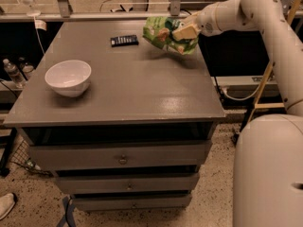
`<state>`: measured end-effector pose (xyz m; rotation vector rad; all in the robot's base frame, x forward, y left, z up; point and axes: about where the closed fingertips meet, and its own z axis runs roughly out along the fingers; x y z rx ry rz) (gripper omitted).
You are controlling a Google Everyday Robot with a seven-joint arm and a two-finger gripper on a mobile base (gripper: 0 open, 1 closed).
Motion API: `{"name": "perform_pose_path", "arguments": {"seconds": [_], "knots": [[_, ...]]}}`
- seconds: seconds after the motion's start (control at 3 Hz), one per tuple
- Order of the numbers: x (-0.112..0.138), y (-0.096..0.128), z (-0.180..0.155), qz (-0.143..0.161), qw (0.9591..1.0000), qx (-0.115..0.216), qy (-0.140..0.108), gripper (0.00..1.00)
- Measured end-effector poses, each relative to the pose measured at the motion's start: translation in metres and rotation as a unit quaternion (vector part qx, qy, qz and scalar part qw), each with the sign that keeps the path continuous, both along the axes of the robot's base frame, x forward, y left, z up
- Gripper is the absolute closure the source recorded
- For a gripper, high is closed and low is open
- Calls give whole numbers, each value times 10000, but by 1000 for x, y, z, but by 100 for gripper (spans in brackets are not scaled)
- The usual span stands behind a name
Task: Pick green rice chip bag
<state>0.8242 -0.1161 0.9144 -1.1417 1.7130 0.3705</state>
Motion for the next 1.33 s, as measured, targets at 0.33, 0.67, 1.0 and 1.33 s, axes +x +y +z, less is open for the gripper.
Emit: {"name": "perform_pose_path", "arguments": {"seconds": [0.33, 0.67, 1.0, 1.33], "knots": [[-7, -4, 12, 67, 9998, 118, -172, 100], [-12, -7, 22, 128, 9991, 216, -334, 100], [-16, -7, 30, 212, 9984, 241, -476, 100], [-17, -2, 36, 323, 9975, 210, -598, 100]]}}
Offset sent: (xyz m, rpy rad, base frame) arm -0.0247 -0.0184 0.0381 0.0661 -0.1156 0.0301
